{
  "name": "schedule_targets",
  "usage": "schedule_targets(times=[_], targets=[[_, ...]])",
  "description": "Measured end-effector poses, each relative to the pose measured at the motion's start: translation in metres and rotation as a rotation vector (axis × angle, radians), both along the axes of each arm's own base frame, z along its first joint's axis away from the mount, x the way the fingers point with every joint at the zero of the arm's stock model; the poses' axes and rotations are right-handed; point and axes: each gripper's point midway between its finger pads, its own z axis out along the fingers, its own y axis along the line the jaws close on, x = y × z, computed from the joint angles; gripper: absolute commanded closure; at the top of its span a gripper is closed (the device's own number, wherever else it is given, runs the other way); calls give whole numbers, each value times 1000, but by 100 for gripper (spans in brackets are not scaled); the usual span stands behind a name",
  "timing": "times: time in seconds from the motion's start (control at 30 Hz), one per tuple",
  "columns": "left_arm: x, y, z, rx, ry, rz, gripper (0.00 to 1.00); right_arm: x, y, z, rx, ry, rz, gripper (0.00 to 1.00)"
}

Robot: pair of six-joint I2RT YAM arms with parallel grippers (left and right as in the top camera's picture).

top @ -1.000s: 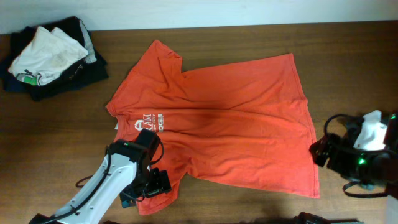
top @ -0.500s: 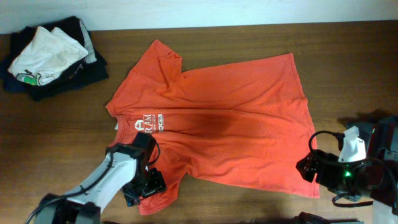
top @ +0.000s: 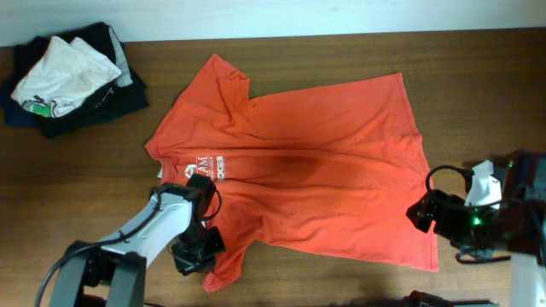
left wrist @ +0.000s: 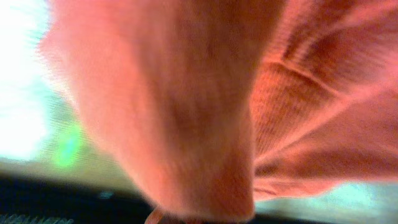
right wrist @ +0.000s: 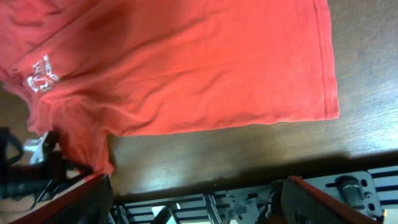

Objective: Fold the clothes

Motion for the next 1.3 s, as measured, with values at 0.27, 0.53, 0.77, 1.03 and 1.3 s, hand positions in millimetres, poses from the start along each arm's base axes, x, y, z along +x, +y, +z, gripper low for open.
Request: schedule_targets(times=[0.27, 0.53, 0.77, 1.03, 1.3], targets=[[26, 9, 42, 33, -189, -54, 99, 2, -40, -61, -97, 241, -350, 1], [23, 11, 43, 31, -181, -86, 99, -8, -82, -122, -181, 361, -656, 1], [23, 11, 43, 30, -182, -89, 99, -25, -100, -167, -80, 524, -799, 1], [23, 11, 43, 30, -182, -92, 99, -38, -80, -219, -19, 532, -837, 2], [23, 11, 43, 30, -181, -93, 99, -25, -89, -227, -34, 452, -853, 47]])
